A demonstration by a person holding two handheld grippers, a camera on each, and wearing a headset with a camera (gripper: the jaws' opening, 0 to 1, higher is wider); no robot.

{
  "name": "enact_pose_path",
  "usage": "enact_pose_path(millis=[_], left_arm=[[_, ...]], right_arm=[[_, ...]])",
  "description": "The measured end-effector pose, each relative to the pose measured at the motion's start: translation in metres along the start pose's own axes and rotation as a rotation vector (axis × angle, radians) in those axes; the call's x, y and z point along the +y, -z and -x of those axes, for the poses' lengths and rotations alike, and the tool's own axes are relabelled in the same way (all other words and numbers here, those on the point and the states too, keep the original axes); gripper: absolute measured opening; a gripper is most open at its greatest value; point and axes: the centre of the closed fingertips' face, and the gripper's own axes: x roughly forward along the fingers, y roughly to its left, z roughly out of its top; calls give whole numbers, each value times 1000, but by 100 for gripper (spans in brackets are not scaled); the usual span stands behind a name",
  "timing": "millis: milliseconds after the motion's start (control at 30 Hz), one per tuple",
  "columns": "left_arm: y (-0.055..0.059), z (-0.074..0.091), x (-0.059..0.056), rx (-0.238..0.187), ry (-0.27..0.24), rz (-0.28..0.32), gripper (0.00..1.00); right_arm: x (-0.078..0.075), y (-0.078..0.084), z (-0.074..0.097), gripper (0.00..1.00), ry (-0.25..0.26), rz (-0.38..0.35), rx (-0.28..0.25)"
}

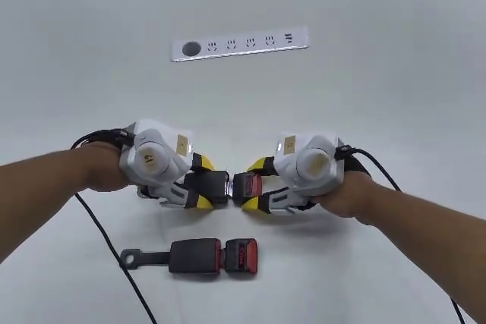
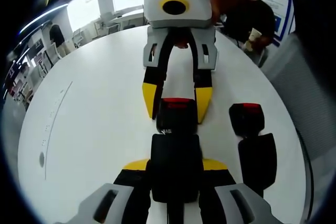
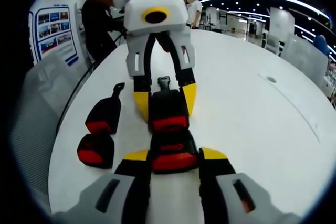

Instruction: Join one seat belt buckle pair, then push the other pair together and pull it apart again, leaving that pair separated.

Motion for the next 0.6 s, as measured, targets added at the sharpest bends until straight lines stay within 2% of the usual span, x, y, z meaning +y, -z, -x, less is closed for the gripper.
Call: enact_pose_path(millis=[467, 600], left_arm=[[0, 0, 0, -9, -3, 8, 36], [0, 1, 0, -10, -3, 10, 36]], right_arm=[[0, 1, -1, 36, 8, 19, 5], [-1, 6, 4, 36, 9, 20, 13]])
